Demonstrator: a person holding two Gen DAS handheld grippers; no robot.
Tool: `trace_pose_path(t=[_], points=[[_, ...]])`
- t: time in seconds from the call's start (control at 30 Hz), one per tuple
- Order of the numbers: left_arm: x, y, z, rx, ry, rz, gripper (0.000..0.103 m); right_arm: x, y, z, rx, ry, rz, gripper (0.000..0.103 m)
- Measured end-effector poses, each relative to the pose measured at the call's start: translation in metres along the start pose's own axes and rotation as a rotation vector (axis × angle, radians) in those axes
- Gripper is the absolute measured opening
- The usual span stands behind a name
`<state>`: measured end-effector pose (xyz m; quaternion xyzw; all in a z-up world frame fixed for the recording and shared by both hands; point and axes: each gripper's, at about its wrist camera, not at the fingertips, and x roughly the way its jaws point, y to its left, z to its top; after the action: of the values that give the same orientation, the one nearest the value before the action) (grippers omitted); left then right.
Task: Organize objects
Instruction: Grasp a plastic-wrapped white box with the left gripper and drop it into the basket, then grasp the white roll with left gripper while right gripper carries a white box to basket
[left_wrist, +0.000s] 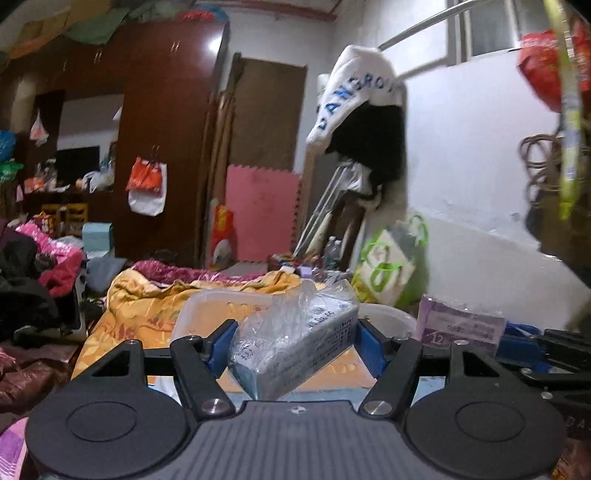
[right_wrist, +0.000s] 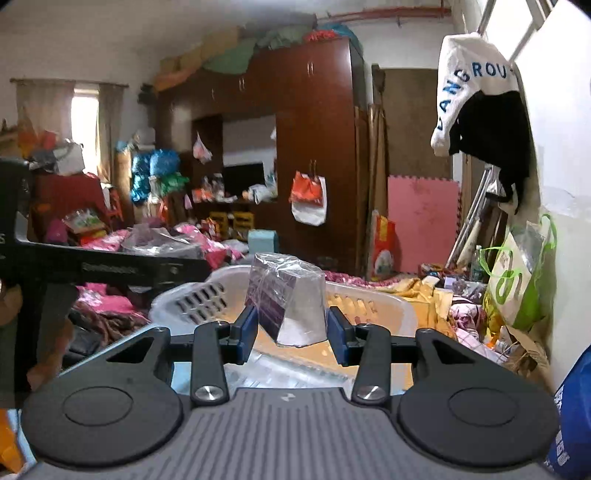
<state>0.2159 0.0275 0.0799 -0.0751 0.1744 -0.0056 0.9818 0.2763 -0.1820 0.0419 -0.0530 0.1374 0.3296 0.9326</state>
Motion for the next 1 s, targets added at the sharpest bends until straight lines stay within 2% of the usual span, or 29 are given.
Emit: trace_pose_path(t=[0.1,0.13,0.2,0.23,0.27,0.33,0.37,0.43,0.5,0.63,0.7,0.77,0.83,0.9,0.93,1.0], points=[[0.023,0.011,0.0,-0.056,0.045,-0.021,0.073,0.011,-0.001,-0.004,-0.001,0.012,-0.009,0.05],[0.029,0.013,-0.001,-0.061,0.065,-0.016,0.076,0.011,0.001,-0.007,-0.022,0.019,-0.016,0.063],[0.026,0.018,-0.003,-0.059,0.077,0.021,0.089,0.001,0.004,-0.011,-0.041,0.021,-0.036,0.081],[0.018,0.02,-0.006,-0.051,0.06,0.032,0.094,-0.008,0.003,-0.014,-0.031,0.014,-0.032,0.086],[0.007,0.023,-0.008,-0.047,0.035,0.029,0.094,-0.019,0.001,-0.016,-0.014,0.003,-0.022,0.088],[-0.019,0.024,-0.011,-0.032,-0.019,0.011,0.095,-0.045,-0.007,-0.026,0.026,-0.033,0.013,0.101],[-0.03,0.024,-0.013,-0.018,-0.034,-0.004,0.095,-0.055,-0.011,-0.031,0.046,-0.052,0.022,0.103],[-0.051,0.029,-0.021,-0.006,-0.054,-0.027,0.095,-0.077,-0.02,-0.05,0.078,-0.072,0.028,0.103],[-0.068,0.036,-0.038,0.011,-0.046,-0.015,0.097,-0.089,-0.031,-0.074,0.104,-0.047,0.021,0.103],[-0.084,0.06,-0.088,-0.015,0.049,-0.021,0.097,-0.1,-0.052,-0.123,0.217,0.052,0.004,0.099],[-0.092,0.074,-0.109,-0.061,0.065,-0.044,0.097,-0.099,-0.055,-0.135,0.221,0.081,0.002,0.096],[-0.091,0.085,-0.118,-0.101,0.066,-0.05,0.097,-0.092,-0.057,-0.138,0.215,0.116,-0.013,0.084],[-0.086,0.09,-0.119,-0.105,0.076,-0.047,0.094,-0.083,-0.06,-0.137,0.218,0.137,0.008,0.066],[-0.079,0.093,-0.119,-0.116,0.086,-0.051,0.093,-0.076,-0.059,-0.135,0.218,0.147,0.014,0.054],[-0.077,0.094,-0.121,-0.114,0.09,-0.06,0.093,-0.072,-0.058,-0.135,0.217,0.159,0.018,0.048],[-0.072,0.092,-0.127,-0.096,0.122,-0.065,0.089,-0.067,-0.054,-0.138,0.202,0.185,0.018,0.046]])
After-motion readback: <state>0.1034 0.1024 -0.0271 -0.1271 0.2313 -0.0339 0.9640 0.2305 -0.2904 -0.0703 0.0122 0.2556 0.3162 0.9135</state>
